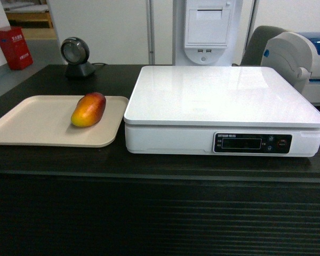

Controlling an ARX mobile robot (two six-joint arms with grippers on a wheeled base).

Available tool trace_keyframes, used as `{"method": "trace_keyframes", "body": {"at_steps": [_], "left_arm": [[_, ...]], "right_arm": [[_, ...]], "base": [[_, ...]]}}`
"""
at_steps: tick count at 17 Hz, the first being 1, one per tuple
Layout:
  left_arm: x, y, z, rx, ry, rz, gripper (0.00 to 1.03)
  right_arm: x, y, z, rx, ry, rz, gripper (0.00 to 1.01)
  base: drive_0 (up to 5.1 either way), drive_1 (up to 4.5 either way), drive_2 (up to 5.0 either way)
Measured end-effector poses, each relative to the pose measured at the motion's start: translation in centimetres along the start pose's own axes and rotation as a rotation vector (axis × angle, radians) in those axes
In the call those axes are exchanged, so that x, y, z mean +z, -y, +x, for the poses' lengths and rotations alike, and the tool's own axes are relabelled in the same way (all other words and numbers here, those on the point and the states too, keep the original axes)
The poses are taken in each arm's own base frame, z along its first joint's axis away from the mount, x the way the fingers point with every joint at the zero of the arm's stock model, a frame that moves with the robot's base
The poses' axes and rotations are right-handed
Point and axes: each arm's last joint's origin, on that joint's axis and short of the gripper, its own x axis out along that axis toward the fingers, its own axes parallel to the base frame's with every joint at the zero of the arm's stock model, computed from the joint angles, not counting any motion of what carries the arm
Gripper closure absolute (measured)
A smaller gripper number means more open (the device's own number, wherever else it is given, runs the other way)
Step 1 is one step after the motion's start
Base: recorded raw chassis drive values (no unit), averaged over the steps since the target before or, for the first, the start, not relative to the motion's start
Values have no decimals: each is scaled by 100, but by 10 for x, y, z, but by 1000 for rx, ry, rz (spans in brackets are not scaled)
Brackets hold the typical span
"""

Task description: Place dark red mango on scale at checkout

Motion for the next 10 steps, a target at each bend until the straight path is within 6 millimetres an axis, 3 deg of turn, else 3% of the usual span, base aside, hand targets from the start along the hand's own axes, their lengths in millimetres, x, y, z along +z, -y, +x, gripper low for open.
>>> {"method": "trace_keyframes", "body": {"at_steps": [10], "left_arm": [[0,0,0,0,-2,0,5]], "right_arm": [[0,0,0,0,0,0,3]], "base": [[0,0,0]]}}
